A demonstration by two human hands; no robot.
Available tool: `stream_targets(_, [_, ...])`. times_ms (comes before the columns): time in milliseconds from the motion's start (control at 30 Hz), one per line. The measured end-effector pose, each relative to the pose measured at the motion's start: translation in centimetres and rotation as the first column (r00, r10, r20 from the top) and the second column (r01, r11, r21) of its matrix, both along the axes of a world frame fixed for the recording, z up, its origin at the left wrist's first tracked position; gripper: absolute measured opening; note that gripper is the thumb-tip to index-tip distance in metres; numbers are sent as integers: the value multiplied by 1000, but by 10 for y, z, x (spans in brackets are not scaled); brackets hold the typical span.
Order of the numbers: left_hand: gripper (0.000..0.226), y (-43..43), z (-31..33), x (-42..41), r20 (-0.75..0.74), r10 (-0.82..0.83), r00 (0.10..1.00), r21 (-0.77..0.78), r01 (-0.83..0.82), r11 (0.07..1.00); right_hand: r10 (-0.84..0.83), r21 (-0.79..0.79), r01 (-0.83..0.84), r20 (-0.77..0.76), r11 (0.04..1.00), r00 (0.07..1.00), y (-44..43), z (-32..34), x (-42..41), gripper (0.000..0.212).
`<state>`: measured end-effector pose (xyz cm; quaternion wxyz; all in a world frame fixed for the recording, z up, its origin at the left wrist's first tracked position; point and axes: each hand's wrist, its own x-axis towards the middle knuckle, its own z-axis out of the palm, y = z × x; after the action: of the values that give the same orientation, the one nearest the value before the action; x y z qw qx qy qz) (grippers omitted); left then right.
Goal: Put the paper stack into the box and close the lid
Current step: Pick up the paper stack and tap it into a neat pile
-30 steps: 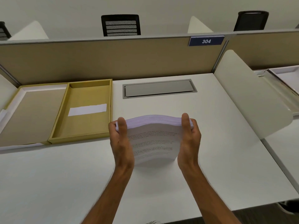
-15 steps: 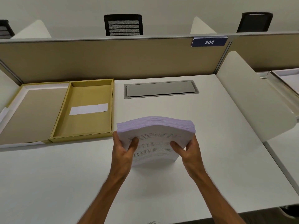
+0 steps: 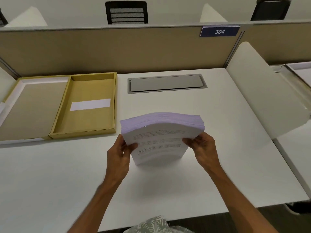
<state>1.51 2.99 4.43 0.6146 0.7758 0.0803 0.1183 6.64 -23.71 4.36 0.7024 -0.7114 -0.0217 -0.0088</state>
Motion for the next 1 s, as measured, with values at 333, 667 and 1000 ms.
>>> stream_targets(333, [36,3,-3,4,23,-19,1000,-20,19,1000,20,-3,-19,39,1000,999,-2,-3,0,40])
stream_targets(667, [25,10,-30,-9,-70,1,998,67,3,998,69,-121,-70,-14,990,998,-13,-41,-2,37])
stream_targets(1000, [27,14,-22,5,-93,132,987,99,-122,988,109,-293,-98,22,951,994,6,-29,19,24])
